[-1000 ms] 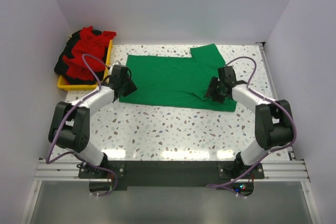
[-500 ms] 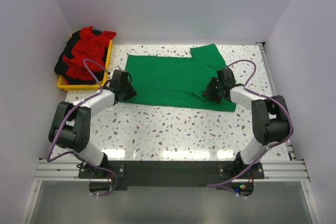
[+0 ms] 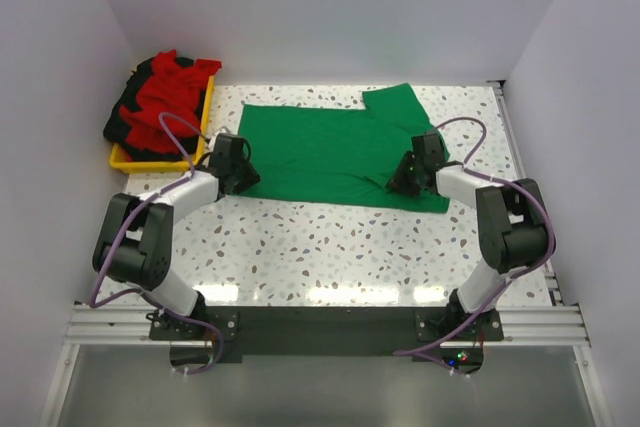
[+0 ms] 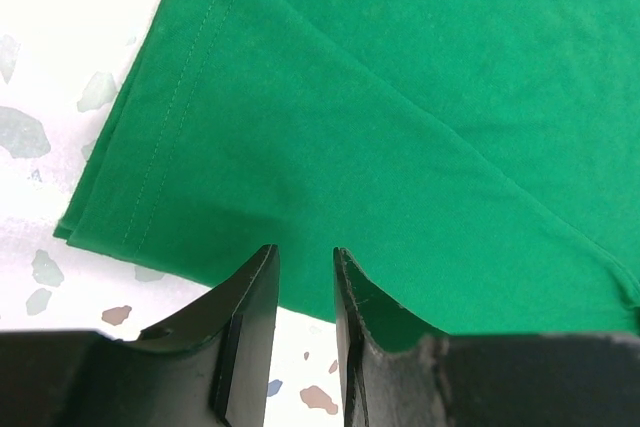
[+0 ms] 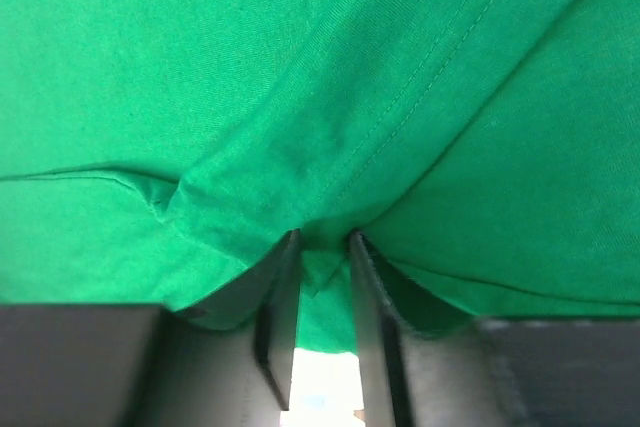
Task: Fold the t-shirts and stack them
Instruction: Fold the tshirt
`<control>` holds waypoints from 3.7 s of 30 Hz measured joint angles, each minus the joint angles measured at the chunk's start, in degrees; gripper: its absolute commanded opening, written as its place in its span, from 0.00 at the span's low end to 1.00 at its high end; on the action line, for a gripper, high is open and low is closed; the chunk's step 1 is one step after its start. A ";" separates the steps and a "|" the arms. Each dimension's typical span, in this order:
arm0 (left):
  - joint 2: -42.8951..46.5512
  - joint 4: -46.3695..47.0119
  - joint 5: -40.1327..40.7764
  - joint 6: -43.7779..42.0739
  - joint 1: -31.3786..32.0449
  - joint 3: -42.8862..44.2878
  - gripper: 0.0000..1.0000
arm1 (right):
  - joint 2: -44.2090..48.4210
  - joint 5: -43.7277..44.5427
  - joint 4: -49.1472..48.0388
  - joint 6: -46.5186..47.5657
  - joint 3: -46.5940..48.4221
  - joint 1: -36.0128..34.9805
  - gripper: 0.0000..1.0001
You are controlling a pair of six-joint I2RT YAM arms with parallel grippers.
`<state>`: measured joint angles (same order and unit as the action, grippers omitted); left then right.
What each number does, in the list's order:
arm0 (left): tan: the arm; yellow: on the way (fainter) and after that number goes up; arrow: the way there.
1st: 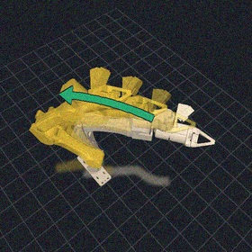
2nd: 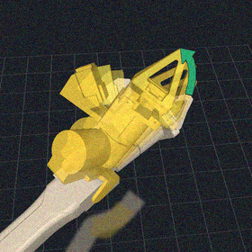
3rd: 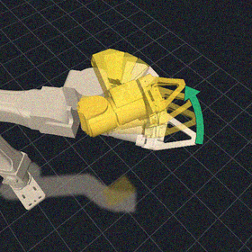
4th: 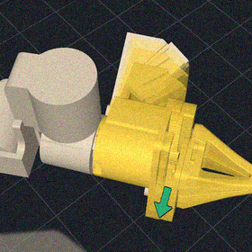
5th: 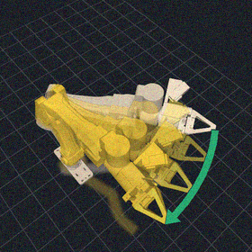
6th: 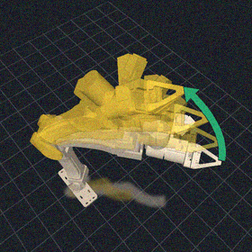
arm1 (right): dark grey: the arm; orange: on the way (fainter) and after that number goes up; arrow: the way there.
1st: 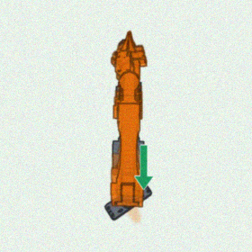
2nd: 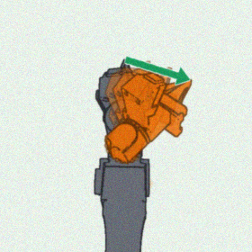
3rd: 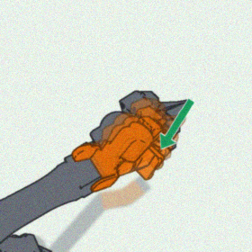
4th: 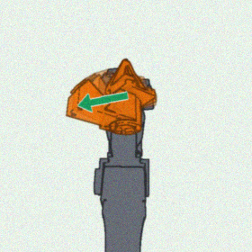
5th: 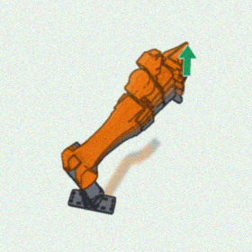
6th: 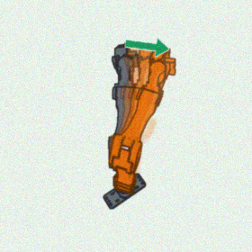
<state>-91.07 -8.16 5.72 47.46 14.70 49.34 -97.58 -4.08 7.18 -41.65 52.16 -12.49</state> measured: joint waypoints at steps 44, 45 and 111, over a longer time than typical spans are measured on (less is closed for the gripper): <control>0.07 -0.11 -0.39 -0.02 0.00 -0.37 0.34 | -19.76 -1.62 10.99 10.91 36.72 -2.99 0.43; 0.09 -0.11 -0.39 -0.02 0.00 -0.33 0.34 | -19.30 -1.36 11.54 11.17 36.48 -2.99 0.43; 22.75 -9.07 6.64 3.28 -1.86 -7.32 0.43 | 36.26 -0.26 22.21 1.36 -8.68 4.68 0.45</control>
<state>-68.31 -17.23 12.36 50.74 12.84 42.02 -61.32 -4.34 29.39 -40.29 43.48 -7.81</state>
